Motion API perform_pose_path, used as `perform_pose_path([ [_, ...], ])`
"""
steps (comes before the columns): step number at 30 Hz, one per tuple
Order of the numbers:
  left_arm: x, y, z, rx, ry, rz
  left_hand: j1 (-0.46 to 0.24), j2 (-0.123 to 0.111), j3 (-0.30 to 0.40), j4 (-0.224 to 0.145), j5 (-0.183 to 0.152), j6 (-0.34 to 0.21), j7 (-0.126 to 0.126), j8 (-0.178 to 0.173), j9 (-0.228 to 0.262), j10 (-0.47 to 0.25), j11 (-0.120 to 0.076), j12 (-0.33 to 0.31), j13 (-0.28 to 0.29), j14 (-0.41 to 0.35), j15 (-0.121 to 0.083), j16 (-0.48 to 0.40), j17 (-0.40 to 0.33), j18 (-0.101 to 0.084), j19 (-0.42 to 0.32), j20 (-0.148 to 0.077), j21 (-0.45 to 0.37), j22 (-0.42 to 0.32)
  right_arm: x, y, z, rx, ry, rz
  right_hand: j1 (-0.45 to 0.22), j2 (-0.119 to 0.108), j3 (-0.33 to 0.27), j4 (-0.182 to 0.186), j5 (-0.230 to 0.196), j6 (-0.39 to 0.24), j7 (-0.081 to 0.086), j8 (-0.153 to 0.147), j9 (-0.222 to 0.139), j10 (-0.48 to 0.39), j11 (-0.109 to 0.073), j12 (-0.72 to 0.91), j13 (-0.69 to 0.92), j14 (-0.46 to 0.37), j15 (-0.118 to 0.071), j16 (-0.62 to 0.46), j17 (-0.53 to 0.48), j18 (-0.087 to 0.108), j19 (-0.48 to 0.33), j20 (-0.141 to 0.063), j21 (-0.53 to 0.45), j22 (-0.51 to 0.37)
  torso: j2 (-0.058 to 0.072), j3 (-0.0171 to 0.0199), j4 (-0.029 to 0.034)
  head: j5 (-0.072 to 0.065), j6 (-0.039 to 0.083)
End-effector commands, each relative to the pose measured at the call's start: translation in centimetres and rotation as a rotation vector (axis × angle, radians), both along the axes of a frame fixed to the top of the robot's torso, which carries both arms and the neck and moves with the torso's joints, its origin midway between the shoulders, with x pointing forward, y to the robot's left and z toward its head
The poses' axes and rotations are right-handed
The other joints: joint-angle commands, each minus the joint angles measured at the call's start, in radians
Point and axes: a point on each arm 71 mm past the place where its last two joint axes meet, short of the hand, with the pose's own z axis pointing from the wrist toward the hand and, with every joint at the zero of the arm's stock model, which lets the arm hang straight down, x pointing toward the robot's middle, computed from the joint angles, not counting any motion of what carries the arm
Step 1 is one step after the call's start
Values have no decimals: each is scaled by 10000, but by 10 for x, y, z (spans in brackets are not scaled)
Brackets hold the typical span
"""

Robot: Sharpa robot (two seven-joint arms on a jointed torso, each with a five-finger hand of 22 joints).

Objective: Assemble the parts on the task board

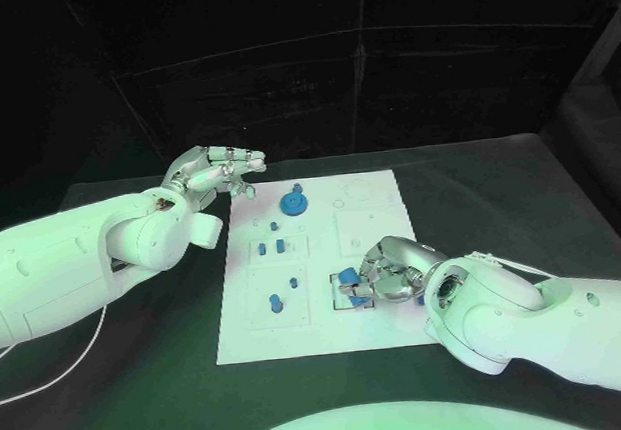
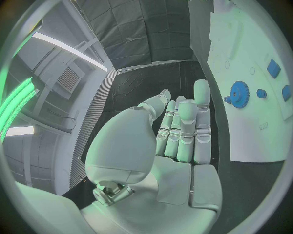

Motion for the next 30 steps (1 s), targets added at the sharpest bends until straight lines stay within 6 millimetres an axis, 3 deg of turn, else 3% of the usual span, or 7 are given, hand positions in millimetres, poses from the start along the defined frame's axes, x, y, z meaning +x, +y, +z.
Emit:
perform_pose_path([
  [1, 0, -3, 2, -118, -48, -160, 38, 8, -80, 2, 35, -80, 4, 56, -14, -72, -3, 57, 12, -67, 1, 22, -12, 133, -12, 89, -55, -13, 1, 2, -1, -337, 81, 10, -141, -2, -84, -1, -85, 84, -5, 50, 42, 43, -33, -49, 186, 789, -93, 29, 1321, -101, 112, -82, 33, 224, 5, 3, -18, 31, -14],
  [10, 0, -3, 2, -118, -48, -162, 15, 5, -101, 16, 35, -92, 7, 61, -17, -89, 2, 69, 15, -70, 7, 29, -14, 132, -13, 93, -60, -17, 4, 8, -2, -361, -83, 56, -301, 48, -246, -7, -439, 113, -31, 68, 147, -44, -58, -252, 43, 761, -116, -44, 1205, -101, 108, -107, 28, 225, 4, 12, -8, 87, -22],
  [13, 0, -3, 2, -118, -48, -161, 15, 5, -101, 16, 35, -92, 7, 61, -17, -89, 2, 69, 15, -70, 7, 29, -14, 132, -13, 93, -60, -17, 5, 8, -2, -390, -193, 24, -458, 53, -382, -4, -1014, 96, -35, 68, 221, -93, -61, -377, -35, 752, -120, -74, 1165, -103, 108, -114, 27, 231, 3, 10, -8, 105, -28],
  [15, 0, -2, 2, -115, -44, -156, 15, 5, -101, 16, 35, -92, 7, 61, -17, -89, 2, 69, 15, -70, 7, 29, -14, 132, -13, 93, -60, -17, 5, 8, -1, -410, -273, -9, -734, -104, -501, 14, -1625, -2, -7, 46, 269, -317, -33, -750, -359, 725, -104, -144, 1060, -95, 82, -105, -5, 187, 8, 7, -6, 114, -51],
  [18, -1, -2, 2, -112, -39, -148, 15, 5, -101, 16, 35, -92, 7, 61, -17, -89, 2, 69, 15, -70, 7, 29, -14, 132, -13, 93, -60, -17, 6, 7, -1, -439, -354, -29, -1414, -655, -175, 78, -2505, -201, 41, 46, 367, -560, 47, -1161, -685, 706, -60, -200, 1002, -85, 43, -53, -52, 131, 11, 11, -20, 122, -49],
  [22, -1, -2, 2, -110, -37, -142, 15, 5, -101, 16, 35, -92, 7, 61, -17, -89, 2, 69, 15, -70, 7, 29, -14, 132, -13, 93, -60, -17, 6, 6, 0, -495, -465, -23, -2101, -1255, 249, 68, -2975, -360, 102, 61, 452, -708, 60, -1431, -891, 695, -16, -241, 968, -68, 6, -24, -103, 63, 4, 16, -17, 127, -53],
  [30, -1, -1, 2, -108, -37, -135, 15, 5, -101, 16, 35, -92, 7, 61, -17, -89, 2, 69, 15, -70, 7, 29, -14, 132, -13, 93, -60, -17, 5, 6, 2, -519, -632, 77, -2332, -1336, 479, 59, -3101, -416, 112, 92, 512, -757, 74, -1538, -963, 693, -5, -259, 959, -64, -3, -8, -117, 50, -2, 21, -26, 141, -59],
])
